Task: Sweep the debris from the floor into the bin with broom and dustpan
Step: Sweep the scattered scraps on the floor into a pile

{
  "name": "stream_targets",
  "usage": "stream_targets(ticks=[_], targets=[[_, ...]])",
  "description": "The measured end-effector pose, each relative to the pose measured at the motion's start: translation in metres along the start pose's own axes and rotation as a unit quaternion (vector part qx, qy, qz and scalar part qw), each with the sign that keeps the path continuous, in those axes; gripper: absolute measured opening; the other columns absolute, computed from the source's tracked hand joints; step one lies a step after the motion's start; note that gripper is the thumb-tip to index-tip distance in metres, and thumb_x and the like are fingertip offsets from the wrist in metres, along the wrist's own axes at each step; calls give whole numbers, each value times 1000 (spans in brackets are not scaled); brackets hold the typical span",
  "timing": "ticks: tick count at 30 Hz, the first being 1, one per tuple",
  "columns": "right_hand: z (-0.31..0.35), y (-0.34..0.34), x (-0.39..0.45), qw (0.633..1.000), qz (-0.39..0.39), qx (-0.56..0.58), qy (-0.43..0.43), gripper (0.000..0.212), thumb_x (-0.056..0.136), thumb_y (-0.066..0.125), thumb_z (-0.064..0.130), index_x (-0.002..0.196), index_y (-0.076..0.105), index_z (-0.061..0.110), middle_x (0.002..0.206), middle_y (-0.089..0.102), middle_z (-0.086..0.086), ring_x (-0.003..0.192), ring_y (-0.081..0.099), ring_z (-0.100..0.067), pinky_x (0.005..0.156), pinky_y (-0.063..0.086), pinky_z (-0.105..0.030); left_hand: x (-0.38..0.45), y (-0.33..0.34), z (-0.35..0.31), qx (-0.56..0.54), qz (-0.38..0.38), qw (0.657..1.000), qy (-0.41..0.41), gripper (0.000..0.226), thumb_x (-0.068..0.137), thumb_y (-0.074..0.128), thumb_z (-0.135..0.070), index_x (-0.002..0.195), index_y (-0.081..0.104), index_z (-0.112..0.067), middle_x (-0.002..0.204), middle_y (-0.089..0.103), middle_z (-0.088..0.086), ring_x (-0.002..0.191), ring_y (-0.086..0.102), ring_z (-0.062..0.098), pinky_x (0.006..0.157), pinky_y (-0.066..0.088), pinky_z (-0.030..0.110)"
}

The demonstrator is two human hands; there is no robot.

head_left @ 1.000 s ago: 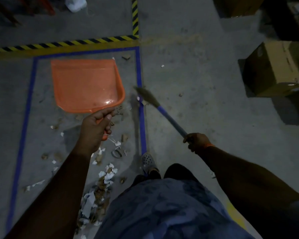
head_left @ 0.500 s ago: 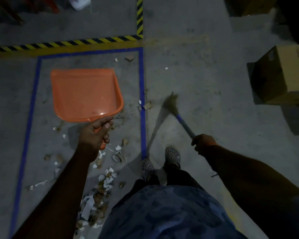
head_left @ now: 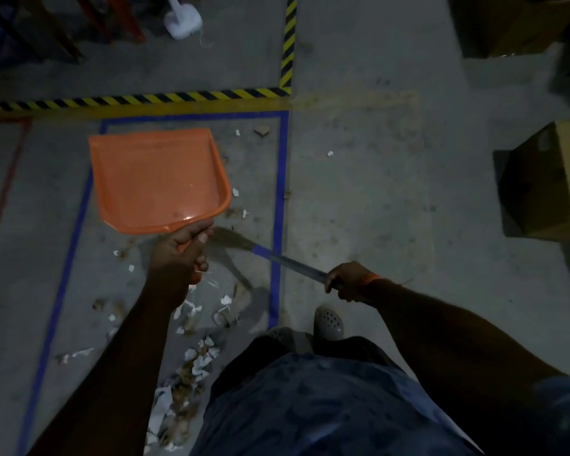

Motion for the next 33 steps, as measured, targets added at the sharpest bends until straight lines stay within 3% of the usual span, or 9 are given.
stream_targets(ticks=[4, 10, 12, 19, 23, 25, 29, 33], targets=[[-35, -34, -4, 992, -96, 60, 50, 28, 77, 67, -4, 93, 74, 17, 81, 64, -1, 54, 61, -11, 42, 43, -12, 11, 16, -2, -12, 17, 1000, 20, 26, 102, 54, -8, 115, 71, -23, 101, 74, -5, 52, 45, 8, 46, 33, 22], [-61, -87, 9, 954, -217, 143, 149, 25, 75, 72, -2, 81, 70, 22, 89, 69, -9, 72, 69, -28, 63, 59, -33, 32, 23, -9, -10, 17, 1000, 16, 25, 102, 52, -6, 120, 68, -15, 85, 71, -8, 50, 44, 9, 38, 31, 17], [-59, -100, 18, 940, -225, 179, 183, 21, 77, 70, -4, 84, 71, 16, 87, 68, -11, 69, 68, -27, 66, 60, -37, 45, 17, -9, -2, 12, 1000, 18, 27, 102, 53, -6, 122, 68, -16, 94, 73, -5, 52, 45, 10, 39, 35, 18], [-4, -103, 68, 977, -81, 75, 181, 15, 81, 71, 3, 90, 71, 16, 91, 66, -7, 66, 65, -18, 50, 54, -22, 94, -15, -21, -2, -22, 1000, 13, 25, 101, 56, -13, 114, 73, -27, 94, 73, -5, 53, 48, 9, 57, 34, 31], [51, -88, 102, 997, 31, -36, 66, 26, 80, 67, -2, 101, 73, 11, 96, 67, -7, 66, 62, -14, 58, 53, -21, 115, -31, -28, -16, -30, 999, 10, 24, 100, 58, -18, 110, 74, -33, 96, 72, -5, 53, 50, 7, 57, 33, 30], [76, -85, 115, 996, 67, -46, 23, 28, 78, 64, -3, 101, 73, 12, 91, 66, -4, 53, 58, -5, 50, 48, -13, 125, -39, -31, -16, -38, 999, 1, 25, 100, 58, -18, 109, 75, -34, 94, 69, 1, 52, 49, 8, 52, 31, 25], [94, -96, 133, 995, 77, -61, -35, 31, 75, 61, -1, 93, 73, 21, 79, 67, -1, 40, 56, 5, 44, 45, -10, 141, -45, -37, -30, -51, 998, -1, 24, 101, 57, -14, 112, 73, -28, 95, 70, -1, 51, 48, 7, 46, 30, 20], [77, -129, 135, 999, 24, -22, -8, 30, 75, 66, -2, 89, 73, 24, 74, 68, -4, 44, 61, -3, 44, 49, -17, 156, -40, -41, -35, -51, 998, 1, 25, 102, 55, -14, 122, 70, -19, 85, 71, -9, 49, 48, 5, 47, 30, 22]])
Point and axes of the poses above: each hand's wrist, its own x-axis towards the middle knuckle, its own y-axis out of the palm, z = x × y, the point moved 1 cm from there along x, towards the middle knuckle
